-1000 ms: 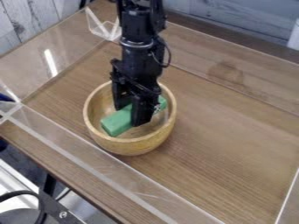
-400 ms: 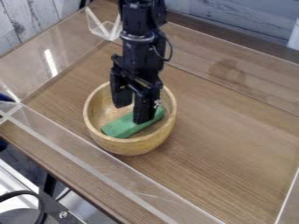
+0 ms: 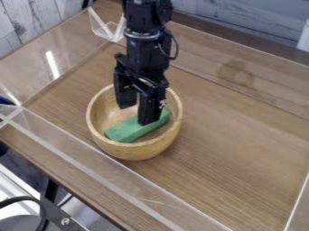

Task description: Put the green block in the brown bowl

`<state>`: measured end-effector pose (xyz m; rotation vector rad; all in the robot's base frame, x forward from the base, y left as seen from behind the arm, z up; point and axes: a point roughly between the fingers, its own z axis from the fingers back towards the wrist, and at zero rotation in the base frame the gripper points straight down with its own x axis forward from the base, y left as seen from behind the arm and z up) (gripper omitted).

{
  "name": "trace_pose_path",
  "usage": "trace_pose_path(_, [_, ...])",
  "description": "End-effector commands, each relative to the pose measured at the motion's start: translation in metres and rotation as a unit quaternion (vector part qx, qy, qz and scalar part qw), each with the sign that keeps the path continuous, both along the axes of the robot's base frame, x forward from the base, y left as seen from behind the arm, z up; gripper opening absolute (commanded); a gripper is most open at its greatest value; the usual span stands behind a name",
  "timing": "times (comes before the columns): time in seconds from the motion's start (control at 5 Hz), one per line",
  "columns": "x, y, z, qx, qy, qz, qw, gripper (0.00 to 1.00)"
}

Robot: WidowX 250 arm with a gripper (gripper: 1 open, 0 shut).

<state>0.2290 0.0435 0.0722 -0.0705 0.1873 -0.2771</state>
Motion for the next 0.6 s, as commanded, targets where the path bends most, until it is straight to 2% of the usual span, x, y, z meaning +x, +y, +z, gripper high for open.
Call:
trace_pose_path(0.0, [0.0117, 0.0045, 0.0173, 0.009, -0.041, 0.004, 0.9991, 1.00])
trace_pose_path(0.4, [0.0117, 0.0043, 0.0113, 0.012, -0.039, 0.004, 0.9991, 1.00])
